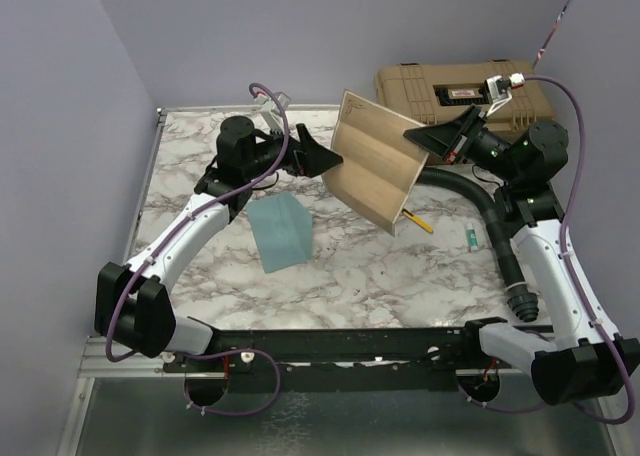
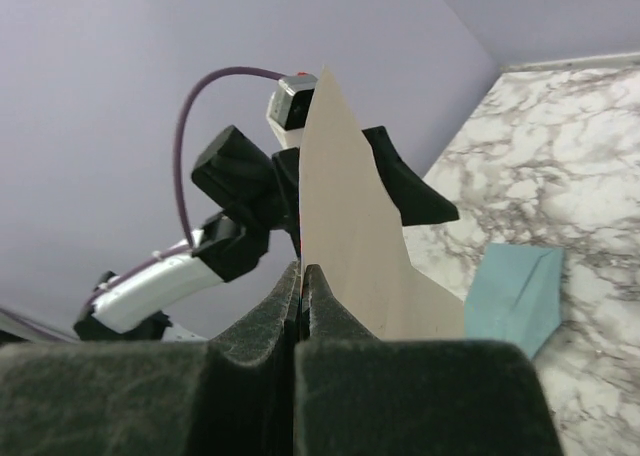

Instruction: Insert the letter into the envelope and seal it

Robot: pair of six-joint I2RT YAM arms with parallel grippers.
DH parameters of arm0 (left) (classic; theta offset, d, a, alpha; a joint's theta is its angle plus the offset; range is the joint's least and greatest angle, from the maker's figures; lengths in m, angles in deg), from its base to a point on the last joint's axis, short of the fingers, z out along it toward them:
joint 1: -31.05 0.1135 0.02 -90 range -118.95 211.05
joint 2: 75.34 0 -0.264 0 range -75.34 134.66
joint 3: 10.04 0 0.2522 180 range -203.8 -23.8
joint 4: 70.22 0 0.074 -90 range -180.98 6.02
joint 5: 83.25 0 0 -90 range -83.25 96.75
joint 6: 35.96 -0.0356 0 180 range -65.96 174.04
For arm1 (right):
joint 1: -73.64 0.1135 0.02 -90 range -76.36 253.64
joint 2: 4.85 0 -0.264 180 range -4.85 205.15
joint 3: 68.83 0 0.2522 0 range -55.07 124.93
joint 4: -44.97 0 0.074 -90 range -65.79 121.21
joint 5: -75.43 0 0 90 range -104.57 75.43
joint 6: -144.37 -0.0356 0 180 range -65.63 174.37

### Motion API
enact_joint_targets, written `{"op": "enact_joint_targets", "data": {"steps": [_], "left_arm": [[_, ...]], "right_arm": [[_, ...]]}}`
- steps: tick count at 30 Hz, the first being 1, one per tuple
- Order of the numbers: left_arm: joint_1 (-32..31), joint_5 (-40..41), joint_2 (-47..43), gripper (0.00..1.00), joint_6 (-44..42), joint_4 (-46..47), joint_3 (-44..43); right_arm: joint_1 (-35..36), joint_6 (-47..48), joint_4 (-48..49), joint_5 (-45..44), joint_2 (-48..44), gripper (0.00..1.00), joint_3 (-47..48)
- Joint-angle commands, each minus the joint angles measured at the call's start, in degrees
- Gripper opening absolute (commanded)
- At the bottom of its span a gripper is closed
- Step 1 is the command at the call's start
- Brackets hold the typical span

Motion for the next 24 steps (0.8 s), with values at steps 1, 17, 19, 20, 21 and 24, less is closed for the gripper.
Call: {"op": "enact_joint_targets", "data": {"steps": [1,17,19,20,21,24], "left_arm": [[1.25,-8.92,-2.00,0.88,12.24,19.92,6.18],[1.69,-15.75,-4.49,0.00,27.56,35.11,12.54],[1.84,-14.56,-4.38,0.00,27.76,35.21,11.99],[2.06,-14.04,-4.18,0.00,28.20,35.21,11.65],[2.24,-13.39,-3.88,0.00,28.57,35.21,11.19],[2.80,-11.82,-2.68,0.00,30.01,35.17,10.12]], "right_arm": [[0.03,-10.61,6.13,1.88,0.70,0.00,0.93],[0.03,-10.08,13.79,2.93,2.27,0.00,0.81],[0.03,-5.18,14.00,5.53,2.02,0.00,0.83],[0.03,-2.35,14.00,7.61,1.93,0.00,0.87],[0.01,0.77,13.11,10.05,1.72,0.01,1.07],[0.02,8.37,10.90,15.42,0.98,0.01,1.51]]}}
